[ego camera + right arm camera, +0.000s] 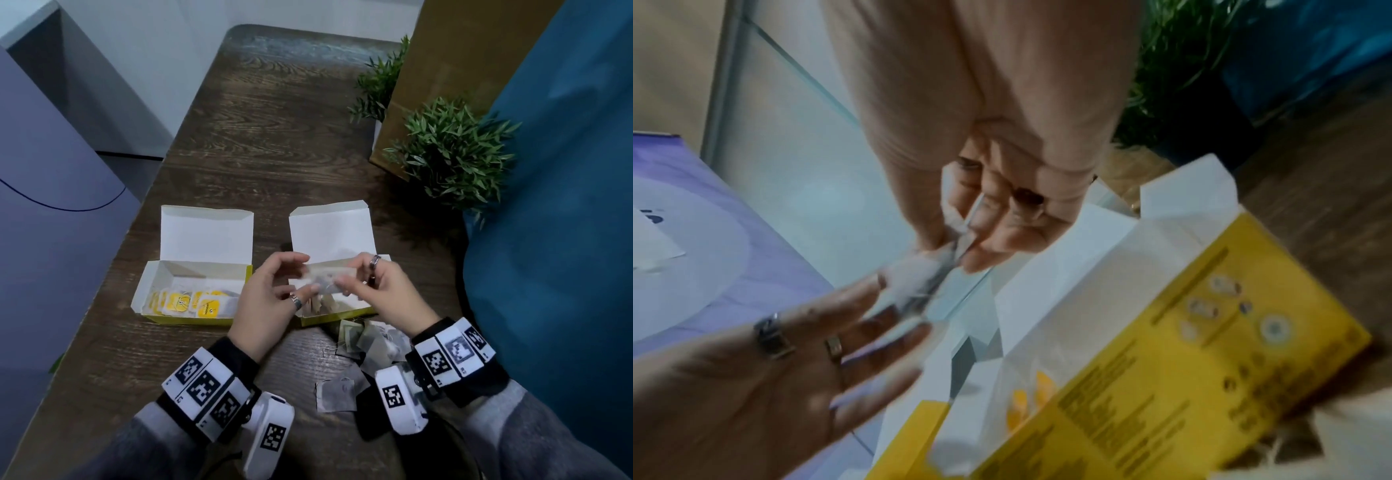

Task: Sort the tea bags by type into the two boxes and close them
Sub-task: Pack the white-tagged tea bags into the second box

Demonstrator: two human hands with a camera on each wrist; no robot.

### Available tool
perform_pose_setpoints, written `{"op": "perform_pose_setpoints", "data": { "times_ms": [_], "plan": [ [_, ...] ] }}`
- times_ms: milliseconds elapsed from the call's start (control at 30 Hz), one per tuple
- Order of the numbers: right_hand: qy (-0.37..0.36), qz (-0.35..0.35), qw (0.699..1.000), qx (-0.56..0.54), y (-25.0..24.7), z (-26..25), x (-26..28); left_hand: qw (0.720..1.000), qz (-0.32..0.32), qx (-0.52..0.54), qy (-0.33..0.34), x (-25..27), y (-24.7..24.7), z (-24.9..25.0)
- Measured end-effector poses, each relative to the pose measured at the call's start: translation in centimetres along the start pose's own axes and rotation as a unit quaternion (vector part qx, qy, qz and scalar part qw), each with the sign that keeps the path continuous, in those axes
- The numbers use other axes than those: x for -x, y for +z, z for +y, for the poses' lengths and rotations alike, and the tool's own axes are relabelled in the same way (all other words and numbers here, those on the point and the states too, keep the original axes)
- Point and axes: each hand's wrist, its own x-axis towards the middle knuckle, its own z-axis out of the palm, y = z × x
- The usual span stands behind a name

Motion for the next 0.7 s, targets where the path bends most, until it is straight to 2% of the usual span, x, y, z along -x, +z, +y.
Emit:
{"op": "perform_pose_setpoints", "data": {
  "times_ms": [67,133,200,300,400,467,700],
  "plan": [
    [0.007,0.079,0.992,0.097,-1.1,0.3,-0.4,0.992,0.006,-0.128,-0.006,-0.3,0.0,-1.0],
    [0.025,0.122,0.969,0.214,-1.7,0.6,-0.8,0.977,-0.020,-0.213,-0.026,-0.2,0.1,-1.9],
    [0.030,0.113,0.944,0.307,-1.4,1.2,-1.3,0.967,-0.050,-0.247,-0.045,0.0,0.4,-2.4],
    [0.064,0.048,0.911,0.404,0.3,2.4,-2.1,0.959,-0.068,-0.272,-0.052,0.1,0.7,-3.0],
    [0.099,-0.002,0.889,0.447,2.0,3.1,-2.7,0.957,-0.073,-0.273,-0.057,0.0,0.7,-3.5],
    [0.115,-0.034,0.885,0.450,2.5,3.0,-2.9,0.957,-0.072,-0.274,-0.054,0.0,0.7,-3.7],
    [0.131,-0.036,0.923,0.359,1.7,3.7,-2.1,0.968,-0.054,-0.240,-0.042,-0.2,0.6,-3.7]
  ]
}}
